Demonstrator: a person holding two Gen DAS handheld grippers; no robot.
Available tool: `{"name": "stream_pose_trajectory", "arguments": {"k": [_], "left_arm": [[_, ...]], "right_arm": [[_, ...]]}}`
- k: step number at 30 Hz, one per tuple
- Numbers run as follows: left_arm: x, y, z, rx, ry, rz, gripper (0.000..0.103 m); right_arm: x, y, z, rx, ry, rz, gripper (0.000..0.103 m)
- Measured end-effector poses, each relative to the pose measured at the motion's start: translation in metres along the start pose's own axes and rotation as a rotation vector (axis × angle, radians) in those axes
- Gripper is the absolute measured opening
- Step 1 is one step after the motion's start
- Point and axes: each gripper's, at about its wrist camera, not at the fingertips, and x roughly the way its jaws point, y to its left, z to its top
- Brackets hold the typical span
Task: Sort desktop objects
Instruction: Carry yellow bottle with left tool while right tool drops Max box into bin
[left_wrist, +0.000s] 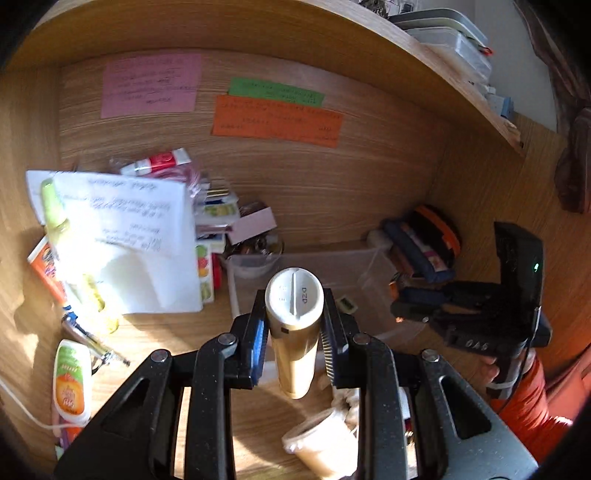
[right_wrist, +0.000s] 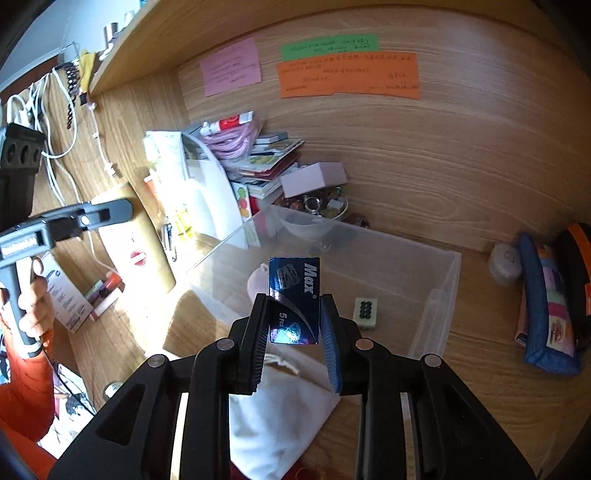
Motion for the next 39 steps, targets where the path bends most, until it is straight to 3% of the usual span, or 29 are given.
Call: {"name": "stream_pose_trajectory", "arguments": {"k": [14,23,39], "left_arm": [[0.089,-0.015,0.031,-0.007,0.102,-0.043,0.026],[0.138,-0.027,0.031,0.031,0.169,0.009,0.026],[0.174,-0.030,0.017,0.059,0.222,0.067,0.026]], "right_arm": [[0.039,-0.039,0.016,0.022,0.077,-0.032,0.025],[0.074,-0.045,0.022,0.010,0.156,-0.041,0.025],[0.104,-0.027,0.012,-0.104,0.201,-0.150,0.025]]}}
